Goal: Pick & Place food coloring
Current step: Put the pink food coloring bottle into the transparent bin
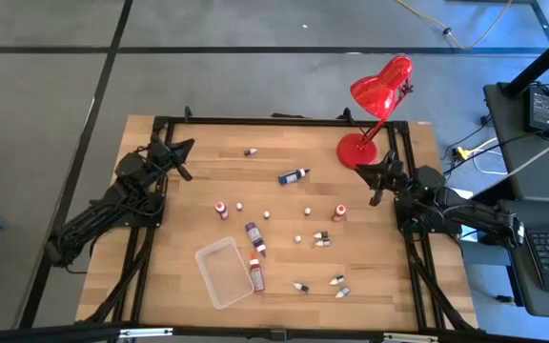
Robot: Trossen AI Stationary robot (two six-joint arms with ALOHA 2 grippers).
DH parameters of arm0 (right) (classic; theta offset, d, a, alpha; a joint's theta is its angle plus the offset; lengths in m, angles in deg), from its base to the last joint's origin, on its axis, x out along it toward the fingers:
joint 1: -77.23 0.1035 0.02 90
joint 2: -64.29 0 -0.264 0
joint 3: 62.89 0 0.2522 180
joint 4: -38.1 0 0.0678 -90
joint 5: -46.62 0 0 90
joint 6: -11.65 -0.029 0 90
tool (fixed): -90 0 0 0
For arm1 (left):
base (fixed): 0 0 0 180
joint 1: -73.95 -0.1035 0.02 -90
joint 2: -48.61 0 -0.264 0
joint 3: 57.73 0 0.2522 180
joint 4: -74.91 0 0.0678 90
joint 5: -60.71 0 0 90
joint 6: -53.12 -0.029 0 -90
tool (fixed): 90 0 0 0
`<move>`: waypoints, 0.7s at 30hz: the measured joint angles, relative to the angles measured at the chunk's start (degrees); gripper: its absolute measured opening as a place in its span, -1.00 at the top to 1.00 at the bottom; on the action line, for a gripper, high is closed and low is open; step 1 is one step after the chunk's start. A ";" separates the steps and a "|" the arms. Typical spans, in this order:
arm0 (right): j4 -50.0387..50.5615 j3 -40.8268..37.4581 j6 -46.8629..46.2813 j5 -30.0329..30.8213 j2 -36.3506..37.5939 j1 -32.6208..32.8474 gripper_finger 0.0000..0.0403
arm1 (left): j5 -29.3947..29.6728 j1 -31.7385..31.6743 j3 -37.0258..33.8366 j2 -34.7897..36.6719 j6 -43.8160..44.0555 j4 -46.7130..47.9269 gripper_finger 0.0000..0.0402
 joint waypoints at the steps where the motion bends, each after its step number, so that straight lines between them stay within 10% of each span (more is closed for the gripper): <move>1: 0.02 -0.01 -1.01 0.01 0.00 0.00 0.68 | 0.00 -0.02 0.00 -0.01 0.01 0.01 0.94; 21: 0.00 -0.01 -10.21 0.03 -0.01 0.00 0.68 | 2.49 -0.01 0.00 -0.05 12.55 -2.59 0.95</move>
